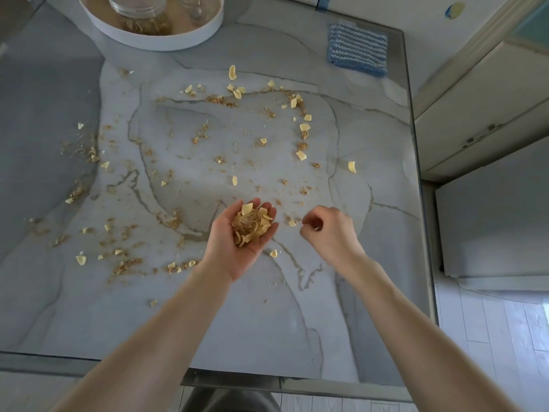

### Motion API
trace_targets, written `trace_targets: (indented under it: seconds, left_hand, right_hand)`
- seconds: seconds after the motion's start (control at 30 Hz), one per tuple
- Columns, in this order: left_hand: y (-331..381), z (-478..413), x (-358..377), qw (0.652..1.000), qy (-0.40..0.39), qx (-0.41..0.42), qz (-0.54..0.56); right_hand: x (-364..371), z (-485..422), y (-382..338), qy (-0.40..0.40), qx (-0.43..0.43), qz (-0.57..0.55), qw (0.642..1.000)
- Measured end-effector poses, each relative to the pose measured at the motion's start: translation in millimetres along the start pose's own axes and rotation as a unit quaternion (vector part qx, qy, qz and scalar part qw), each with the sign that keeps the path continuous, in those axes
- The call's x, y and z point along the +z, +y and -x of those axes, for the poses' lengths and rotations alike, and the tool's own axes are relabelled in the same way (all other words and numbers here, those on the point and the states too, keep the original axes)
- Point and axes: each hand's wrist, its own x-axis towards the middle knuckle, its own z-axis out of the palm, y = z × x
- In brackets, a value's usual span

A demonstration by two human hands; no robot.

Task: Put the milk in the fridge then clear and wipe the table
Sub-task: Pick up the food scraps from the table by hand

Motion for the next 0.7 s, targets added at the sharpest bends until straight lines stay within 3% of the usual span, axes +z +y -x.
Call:
trace_targets:
  seconds: [0.1,0.23,0.43,0.53,0.7]
  left_hand:
    - [-0.9,0.4,0.5,1.0,-0.005,-0.002,-0.003]
    - [-1.3,1.5,-1.5,1.0,-0.023,-0.001,-0.018]
    - [12.2,1.9,-6.3,1.0,-0.014,-0.006,0.019]
    - [19.6,4.3,-10.5,0.999,-0.022,-0.005,0.028]
    - [24.3,6.9,-13.6,0.999,-0.037,-0.001,0.029]
  right_hand:
    - [1.5,6.0,-31.1,0.005,-0.048,-0.09,0.995]
    - [13.3,15.5,-63.2,-0.058,-0.121,-0.118,0.984]
    - [9.1,11.6,-41.7,0.02,-0.053,-0.17,0.984]
    - [20.0,13.0,-20.1,-0.011,0.008,-0.085,0.996]
    - [45.7,22.2,-10.3,-0.065,-0.018,0.089,0.994]
